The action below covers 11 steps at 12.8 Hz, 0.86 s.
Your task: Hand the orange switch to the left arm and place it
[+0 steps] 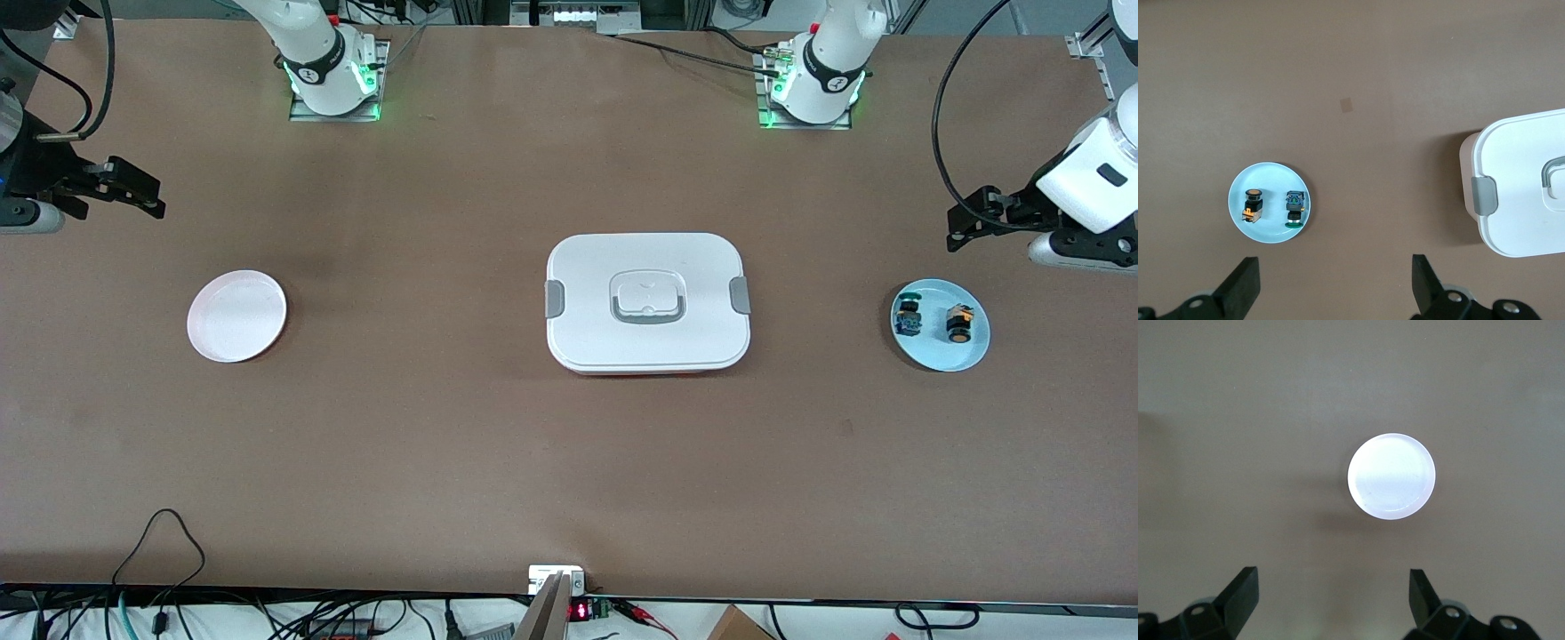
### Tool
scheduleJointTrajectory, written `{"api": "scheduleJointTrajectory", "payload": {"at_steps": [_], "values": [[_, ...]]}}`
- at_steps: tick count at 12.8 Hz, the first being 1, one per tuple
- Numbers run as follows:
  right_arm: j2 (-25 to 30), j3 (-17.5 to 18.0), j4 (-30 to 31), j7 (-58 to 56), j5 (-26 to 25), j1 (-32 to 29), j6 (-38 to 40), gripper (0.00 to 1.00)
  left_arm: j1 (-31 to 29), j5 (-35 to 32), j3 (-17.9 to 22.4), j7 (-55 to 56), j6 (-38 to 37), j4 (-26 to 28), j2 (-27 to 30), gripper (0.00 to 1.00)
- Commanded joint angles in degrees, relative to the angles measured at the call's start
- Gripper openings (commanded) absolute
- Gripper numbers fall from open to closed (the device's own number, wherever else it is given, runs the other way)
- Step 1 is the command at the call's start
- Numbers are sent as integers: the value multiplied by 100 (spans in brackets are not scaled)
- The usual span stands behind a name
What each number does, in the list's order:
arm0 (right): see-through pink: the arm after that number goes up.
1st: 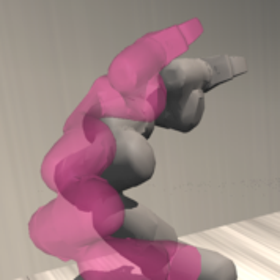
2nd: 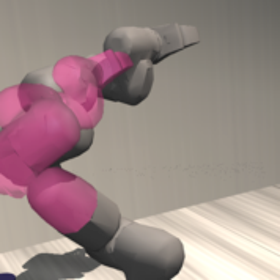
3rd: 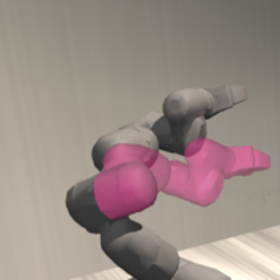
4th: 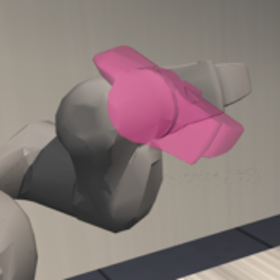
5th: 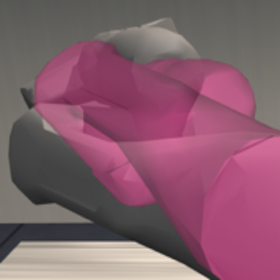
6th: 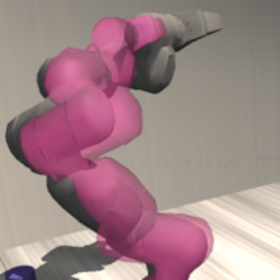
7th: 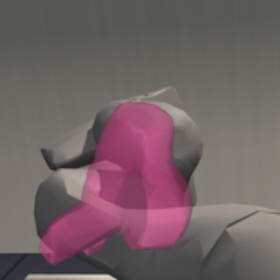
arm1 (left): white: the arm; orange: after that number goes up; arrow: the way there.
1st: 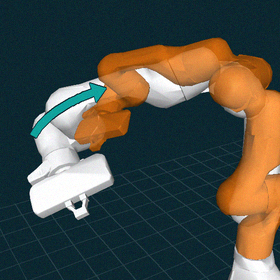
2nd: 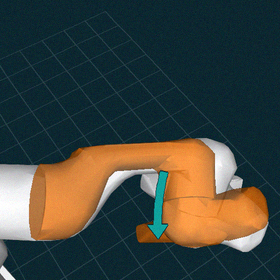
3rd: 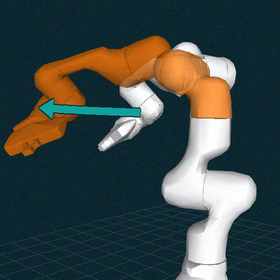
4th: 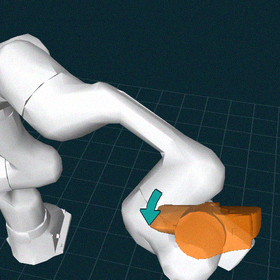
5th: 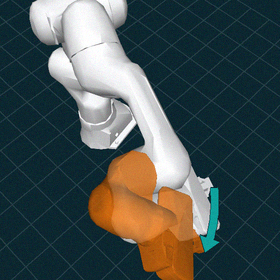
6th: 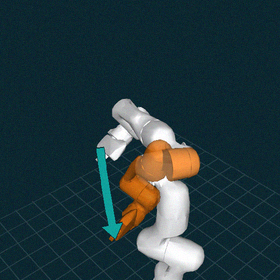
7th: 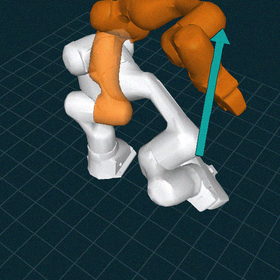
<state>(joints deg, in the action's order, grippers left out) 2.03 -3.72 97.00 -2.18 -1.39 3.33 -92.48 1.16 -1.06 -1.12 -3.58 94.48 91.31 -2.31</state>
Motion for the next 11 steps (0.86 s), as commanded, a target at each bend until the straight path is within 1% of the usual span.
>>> {"api": "scheduleJointTrajectory", "payload": {"at_steps": [1, 5, 7, 11], "values": [[43, 29, -49, 25, 60, -34, 99, 100, -55, 141, 24, -64, -18, -167, -147, 100], [17, 29, -49, 16, 69, -34, 55, 100, 7, 88, -2, -46, -378, -236, -156, 100], [8, 29, -49, 25, 69, -34, 20, 100, -28, 150, 15, -11, -387, -351, -182, 100], [8, 29, -49, 25, 69, -34, 20, 100, -11, 106, 15, 15, -413, -386, -199, 100]]}}
